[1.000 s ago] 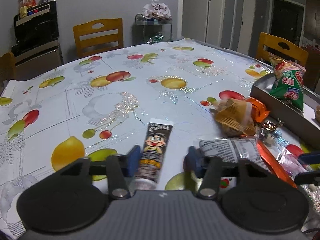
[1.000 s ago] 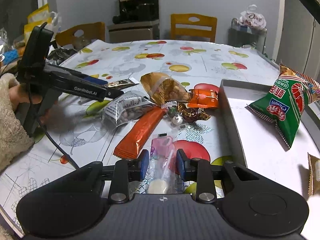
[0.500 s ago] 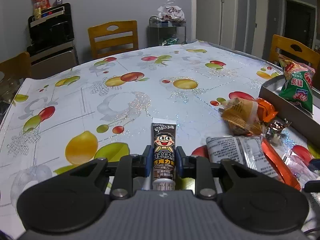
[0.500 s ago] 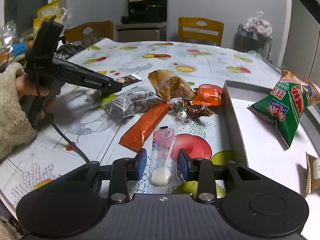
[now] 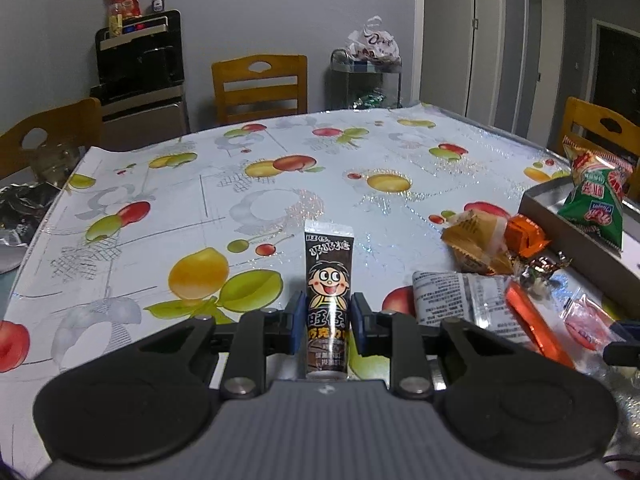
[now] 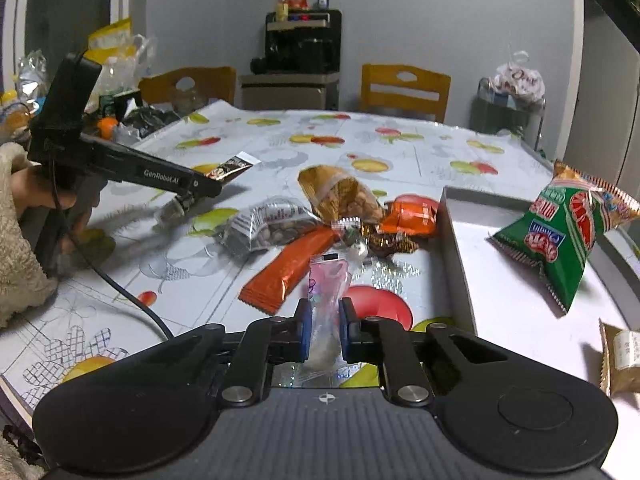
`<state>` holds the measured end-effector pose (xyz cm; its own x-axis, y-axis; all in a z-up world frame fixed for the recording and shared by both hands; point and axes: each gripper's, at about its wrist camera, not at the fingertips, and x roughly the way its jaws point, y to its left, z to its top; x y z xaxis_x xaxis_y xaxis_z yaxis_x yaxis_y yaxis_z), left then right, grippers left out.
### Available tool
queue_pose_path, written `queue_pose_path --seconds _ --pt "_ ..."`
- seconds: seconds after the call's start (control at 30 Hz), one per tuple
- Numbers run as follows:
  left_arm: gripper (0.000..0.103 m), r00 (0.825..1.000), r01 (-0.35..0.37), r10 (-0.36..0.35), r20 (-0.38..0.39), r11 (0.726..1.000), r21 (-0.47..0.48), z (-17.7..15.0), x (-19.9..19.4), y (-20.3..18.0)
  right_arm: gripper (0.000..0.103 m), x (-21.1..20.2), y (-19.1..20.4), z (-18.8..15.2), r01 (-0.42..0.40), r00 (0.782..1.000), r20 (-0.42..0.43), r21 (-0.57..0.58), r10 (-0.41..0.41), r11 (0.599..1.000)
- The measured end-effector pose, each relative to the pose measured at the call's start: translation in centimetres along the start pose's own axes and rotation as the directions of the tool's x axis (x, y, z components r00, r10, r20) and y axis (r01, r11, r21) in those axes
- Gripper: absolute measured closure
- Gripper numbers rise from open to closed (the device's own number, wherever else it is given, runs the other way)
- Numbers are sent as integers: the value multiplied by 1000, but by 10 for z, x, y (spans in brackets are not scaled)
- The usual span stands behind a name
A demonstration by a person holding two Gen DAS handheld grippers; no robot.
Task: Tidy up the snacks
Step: 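Lift the chocolate tube with left gripper while right gripper lifts the clear packet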
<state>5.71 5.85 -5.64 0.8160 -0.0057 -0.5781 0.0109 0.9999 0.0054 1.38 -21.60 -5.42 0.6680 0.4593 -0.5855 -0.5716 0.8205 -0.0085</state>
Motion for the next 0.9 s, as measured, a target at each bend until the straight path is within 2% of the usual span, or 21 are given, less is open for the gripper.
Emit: queue_pose_path --seconds 0.27,0.3,0.37,0.53,0.9 --pt "82 1000 -14 14 21 1000 8 7 -21 -13 87 -15 -3 5 -15 999 45 -14 16 1000" --pt "85 1000 -13 13 27 1000 10 9 -23 -15 87 -17 -3 5 -18 999 48 -14 18 1000" --pt "99 999 -15 14 44 1000 18 12 -29 -18 87 -21 -5 5 -22 998 57 -14 23 1000" --pt "99 998 -15 12 57 999 47 22 -35 -29 87 -26 -9 6 -20 997 72 -20 22 1000" --pt "99 1000 -26 26 -1 999 42 17 -13 -31 87 -27 -20 1 -37 998 54 2 36 999"
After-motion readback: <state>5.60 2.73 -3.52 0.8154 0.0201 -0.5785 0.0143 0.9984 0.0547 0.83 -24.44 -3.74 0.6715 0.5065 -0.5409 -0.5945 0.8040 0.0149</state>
